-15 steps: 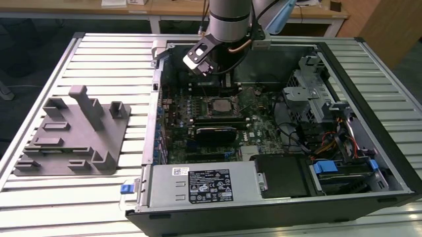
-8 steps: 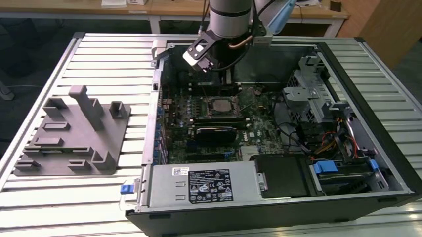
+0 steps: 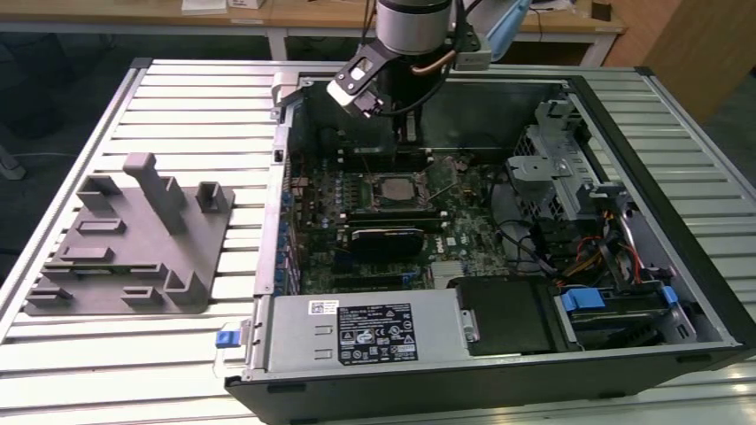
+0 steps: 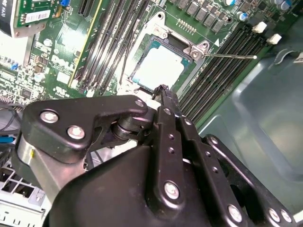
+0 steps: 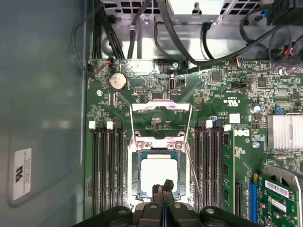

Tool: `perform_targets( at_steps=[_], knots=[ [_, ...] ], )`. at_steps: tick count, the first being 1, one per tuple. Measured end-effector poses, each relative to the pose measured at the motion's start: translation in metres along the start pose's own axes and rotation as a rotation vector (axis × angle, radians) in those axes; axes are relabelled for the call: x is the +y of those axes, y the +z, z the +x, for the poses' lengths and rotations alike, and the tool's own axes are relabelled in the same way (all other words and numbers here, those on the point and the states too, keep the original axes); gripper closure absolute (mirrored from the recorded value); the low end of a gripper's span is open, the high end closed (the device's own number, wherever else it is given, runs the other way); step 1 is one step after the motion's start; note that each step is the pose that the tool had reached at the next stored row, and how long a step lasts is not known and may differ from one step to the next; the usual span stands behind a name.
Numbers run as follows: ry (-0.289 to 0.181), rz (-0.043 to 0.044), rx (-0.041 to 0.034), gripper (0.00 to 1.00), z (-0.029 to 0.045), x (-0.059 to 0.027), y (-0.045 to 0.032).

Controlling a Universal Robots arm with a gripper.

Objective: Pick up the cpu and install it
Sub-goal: 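Close the cpu cover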

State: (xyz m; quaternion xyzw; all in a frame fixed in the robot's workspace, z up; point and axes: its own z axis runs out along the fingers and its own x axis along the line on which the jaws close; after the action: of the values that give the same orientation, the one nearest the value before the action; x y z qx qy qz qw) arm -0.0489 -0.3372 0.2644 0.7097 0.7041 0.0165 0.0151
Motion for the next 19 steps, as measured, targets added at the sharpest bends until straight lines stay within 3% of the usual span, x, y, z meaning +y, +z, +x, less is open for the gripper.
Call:
perform_targets(
  at_steps=[8, 19],
  knots=[
    [0.000, 0.0002, -0.0002, 0.89, 0.0001, 0.0015, -0.0007],
    [0.000, 0.0000, -0.0003, 0.89, 0.0021, 0.0231, 0.0004]
  ],
)
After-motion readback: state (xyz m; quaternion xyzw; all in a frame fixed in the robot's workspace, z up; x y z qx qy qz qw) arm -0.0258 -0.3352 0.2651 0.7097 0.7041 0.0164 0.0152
